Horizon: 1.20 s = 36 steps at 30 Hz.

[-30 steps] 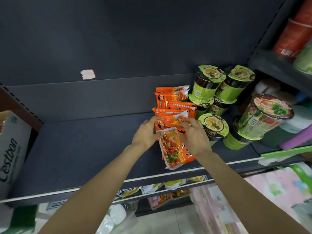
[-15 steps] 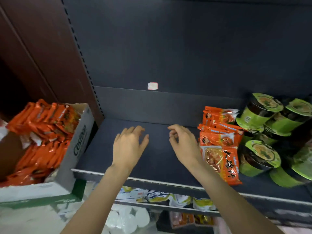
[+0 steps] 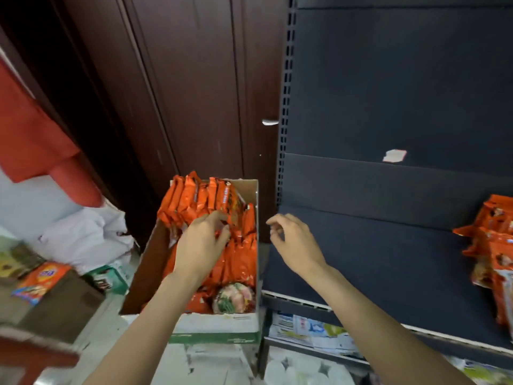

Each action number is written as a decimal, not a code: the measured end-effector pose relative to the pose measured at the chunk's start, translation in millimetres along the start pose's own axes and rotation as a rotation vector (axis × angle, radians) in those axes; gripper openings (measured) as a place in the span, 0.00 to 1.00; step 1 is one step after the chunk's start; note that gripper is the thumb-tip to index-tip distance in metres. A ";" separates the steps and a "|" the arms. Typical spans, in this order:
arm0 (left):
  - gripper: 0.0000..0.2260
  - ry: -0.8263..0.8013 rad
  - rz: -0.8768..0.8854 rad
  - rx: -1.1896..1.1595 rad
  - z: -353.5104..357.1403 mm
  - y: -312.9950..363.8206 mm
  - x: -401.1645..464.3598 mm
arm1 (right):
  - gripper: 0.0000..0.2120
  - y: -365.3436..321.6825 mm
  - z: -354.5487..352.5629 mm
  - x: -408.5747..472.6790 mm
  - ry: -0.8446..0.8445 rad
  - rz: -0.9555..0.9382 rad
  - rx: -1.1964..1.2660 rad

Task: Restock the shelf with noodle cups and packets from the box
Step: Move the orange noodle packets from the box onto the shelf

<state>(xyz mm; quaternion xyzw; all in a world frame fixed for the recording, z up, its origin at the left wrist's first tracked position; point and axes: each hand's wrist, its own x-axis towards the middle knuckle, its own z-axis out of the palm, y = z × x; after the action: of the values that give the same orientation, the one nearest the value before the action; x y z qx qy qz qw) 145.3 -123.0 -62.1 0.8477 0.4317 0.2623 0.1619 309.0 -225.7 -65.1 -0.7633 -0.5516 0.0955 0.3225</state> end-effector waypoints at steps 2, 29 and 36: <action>0.09 -0.033 -0.022 0.002 -6.5 -26.7 13.7 | 0.10 -12.2 18.1 16.2 0.003 0.005 0.013; 0.20 -0.473 0.175 0.071 17.9 -147.1 129.7 | 0.03 -19.4 139.8 150.8 -0.037 0.197 0.038; 0.21 -0.425 0.299 0.133 19.9 -137.2 132.1 | 0.05 -26.2 132.6 137.4 0.122 0.347 0.095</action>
<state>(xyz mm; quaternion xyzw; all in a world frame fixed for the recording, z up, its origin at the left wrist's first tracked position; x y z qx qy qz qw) 132.9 62.8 -106.6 0.9468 0.2745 0.0703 0.1525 273.4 -45.4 -123.2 -0.8352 -0.3860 0.1290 0.3699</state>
